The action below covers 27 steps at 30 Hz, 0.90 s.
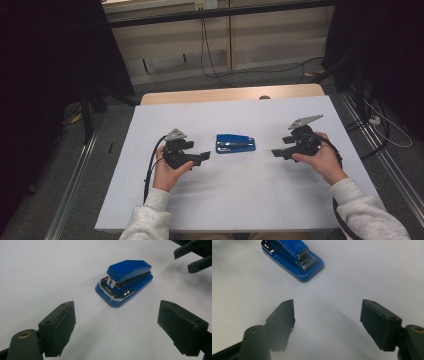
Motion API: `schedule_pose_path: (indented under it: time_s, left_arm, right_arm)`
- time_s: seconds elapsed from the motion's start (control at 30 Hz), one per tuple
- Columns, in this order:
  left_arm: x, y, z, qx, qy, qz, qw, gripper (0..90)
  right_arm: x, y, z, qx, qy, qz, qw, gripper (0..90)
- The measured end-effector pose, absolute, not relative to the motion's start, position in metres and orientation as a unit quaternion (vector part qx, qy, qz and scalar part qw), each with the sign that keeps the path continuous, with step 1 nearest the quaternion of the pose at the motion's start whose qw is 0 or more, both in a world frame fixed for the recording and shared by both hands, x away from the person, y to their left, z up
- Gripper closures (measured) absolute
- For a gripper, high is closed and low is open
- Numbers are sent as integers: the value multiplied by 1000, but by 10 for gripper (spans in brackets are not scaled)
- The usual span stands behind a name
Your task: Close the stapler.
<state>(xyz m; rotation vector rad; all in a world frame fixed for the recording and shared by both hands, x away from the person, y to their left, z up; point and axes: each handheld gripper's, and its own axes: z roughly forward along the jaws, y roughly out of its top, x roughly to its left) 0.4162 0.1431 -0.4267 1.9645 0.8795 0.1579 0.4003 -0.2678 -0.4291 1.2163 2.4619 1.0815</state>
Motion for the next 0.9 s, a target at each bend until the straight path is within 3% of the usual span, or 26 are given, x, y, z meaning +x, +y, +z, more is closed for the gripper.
schedule_pose_path:
  time_s: [0.9]
  left_arm:
    - [391,185,-420,797,360,91,476,77]
  right_arm:
    - [355,-282,-428,411,830,368,86,140]
